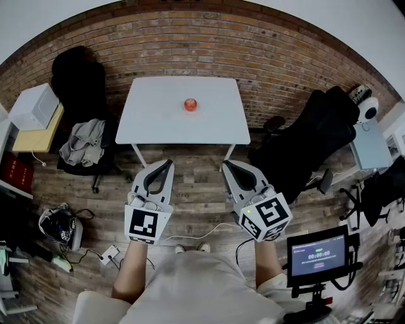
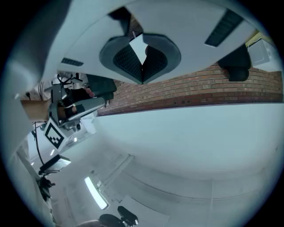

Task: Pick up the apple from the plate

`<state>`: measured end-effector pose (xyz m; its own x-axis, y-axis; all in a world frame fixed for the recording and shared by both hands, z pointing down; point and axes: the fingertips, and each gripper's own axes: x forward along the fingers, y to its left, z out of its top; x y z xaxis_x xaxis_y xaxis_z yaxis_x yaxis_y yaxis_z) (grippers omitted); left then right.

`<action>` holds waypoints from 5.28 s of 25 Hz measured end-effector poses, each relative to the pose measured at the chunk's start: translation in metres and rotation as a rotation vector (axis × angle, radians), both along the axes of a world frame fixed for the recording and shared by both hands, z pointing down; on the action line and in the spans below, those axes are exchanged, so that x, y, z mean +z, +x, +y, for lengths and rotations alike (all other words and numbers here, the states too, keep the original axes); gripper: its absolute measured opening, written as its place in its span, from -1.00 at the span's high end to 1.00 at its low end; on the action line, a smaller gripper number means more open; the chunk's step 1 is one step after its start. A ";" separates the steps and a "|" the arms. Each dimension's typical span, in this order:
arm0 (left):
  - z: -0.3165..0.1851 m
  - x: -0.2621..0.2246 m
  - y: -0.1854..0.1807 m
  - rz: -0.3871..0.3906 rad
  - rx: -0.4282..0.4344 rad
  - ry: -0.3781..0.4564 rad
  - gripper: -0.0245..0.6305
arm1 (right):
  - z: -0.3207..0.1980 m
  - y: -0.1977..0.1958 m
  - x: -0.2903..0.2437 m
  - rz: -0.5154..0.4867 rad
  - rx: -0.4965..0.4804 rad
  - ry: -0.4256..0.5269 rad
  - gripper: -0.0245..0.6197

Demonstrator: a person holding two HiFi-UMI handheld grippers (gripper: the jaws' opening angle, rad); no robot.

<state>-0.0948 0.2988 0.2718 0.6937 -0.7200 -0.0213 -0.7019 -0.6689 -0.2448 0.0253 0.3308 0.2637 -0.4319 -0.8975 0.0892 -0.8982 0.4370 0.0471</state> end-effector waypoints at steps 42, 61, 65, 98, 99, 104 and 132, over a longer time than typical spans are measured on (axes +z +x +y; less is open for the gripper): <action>0.026 0.022 0.064 -0.009 -0.062 -0.076 0.91 | 0.021 0.044 0.015 -0.035 -0.207 -0.001 0.92; -0.051 0.030 0.086 0.005 -0.026 -0.068 0.91 | -0.049 0.078 0.012 -0.070 -0.136 0.033 0.92; -0.088 0.032 0.088 0.003 -0.012 -0.072 0.91 | -0.085 0.080 0.014 -0.079 -0.119 0.025 0.92; -0.298 0.037 0.076 0.013 0.048 -0.123 0.91 | -0.287 0.062 0.020 -0.079 -0.055 -0.060 0.92; -0.300 0.037 0.075 0.012 0.050 -0.122 0.91 | -0.289 0.062 0.020 -0.078 -0.054 -0.061 0.92; -0.315 0.037 0.074 0.009 0.063 -0.128 0.91 | -0.305 0.054 0.023 -0.062 -0.062 -0.076 0.92; -0.418 0.046 0.074 0.004 0.129 -0.148 0.91 | -0.397 0.061 0.039 -0.070 0.084 -0.113 0.92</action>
<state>-0.0207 -0.1188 0.3179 0.7804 -0.6207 0.0759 -0.6088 -0.7819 -0.1345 0.0858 -0.0659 0.3030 -0.3645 -0.9167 0.1639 -0.9312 0.3592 -0.0622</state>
